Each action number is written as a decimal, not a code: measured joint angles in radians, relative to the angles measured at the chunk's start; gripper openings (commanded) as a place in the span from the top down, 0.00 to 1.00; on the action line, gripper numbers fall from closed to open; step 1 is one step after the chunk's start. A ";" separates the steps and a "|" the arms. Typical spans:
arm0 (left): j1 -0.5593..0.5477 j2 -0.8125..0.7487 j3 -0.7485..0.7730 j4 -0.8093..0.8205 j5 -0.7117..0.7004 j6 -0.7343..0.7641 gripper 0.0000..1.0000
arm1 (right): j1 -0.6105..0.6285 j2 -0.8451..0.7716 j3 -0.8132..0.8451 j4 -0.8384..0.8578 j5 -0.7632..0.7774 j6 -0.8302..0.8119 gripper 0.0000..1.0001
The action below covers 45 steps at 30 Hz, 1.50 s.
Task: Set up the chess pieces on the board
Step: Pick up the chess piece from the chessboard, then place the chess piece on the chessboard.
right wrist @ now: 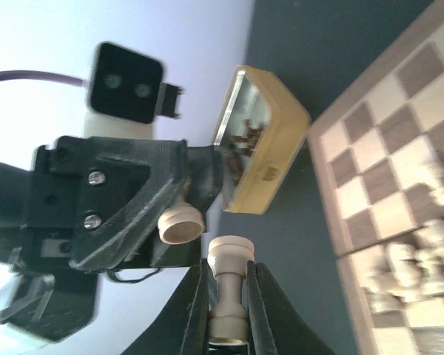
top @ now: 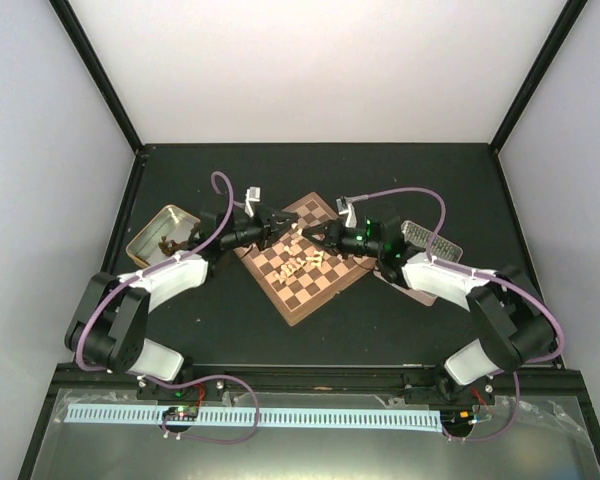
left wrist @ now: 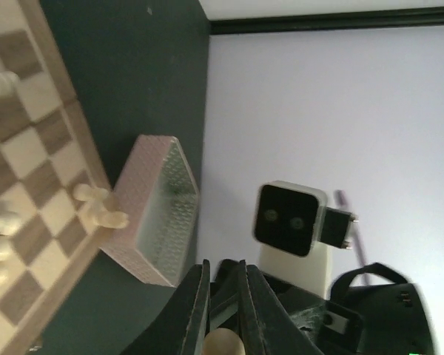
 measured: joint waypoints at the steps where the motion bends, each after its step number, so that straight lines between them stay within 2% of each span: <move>1: 0.000 -0.013 0.000 -0.037 -0.023 0.035 0.99 | 0.000 -0.008 0.021 -0.079 0.013 -0.042 0.93; 4: 0.000 -0.082 0.000 -0.176 -0.125 0.172 0.98 | 0.000 -0.028 0.116 -0.383 0.106 -0.218 0.94; 11: 0.000 -0.258 -0.008 -0.404 -0.280 0.469 0.98 | 0.013 -0.012 0.241 -0.921 0.427 -0.539 0.96; 18: -0.006 -0.322 -0.045 -0.510 -0.322 0.644 0.98 | 0.062 0.119 0.337 -1.211 0.632 -0.663 0.93; 22: -0.009 -0.339 -0.047 -0.546 -0.327 0.695 0.98 | 0.069 0.183 0.400 -1.297 0.710 -0.694 0.85; 25: -0.009 -0.344 -0.047 -0.555 -0.329 0.718 0.98 | 0.071 0.219 0.442 -1.329 0.748 -0.709 0.75; 28: -0.009 -0.344 -0.048 -0.563 -0.330 0.732 0.98 | 0.072 0.237 0.466 -1.342 0.766 -0.719 0.70; 45: -0.009 -0.344 -0.048 -0.584 -0.330 0.745 0.98 | 0.072 0.220 0.465 -1.323 0.775 -0.721 0.69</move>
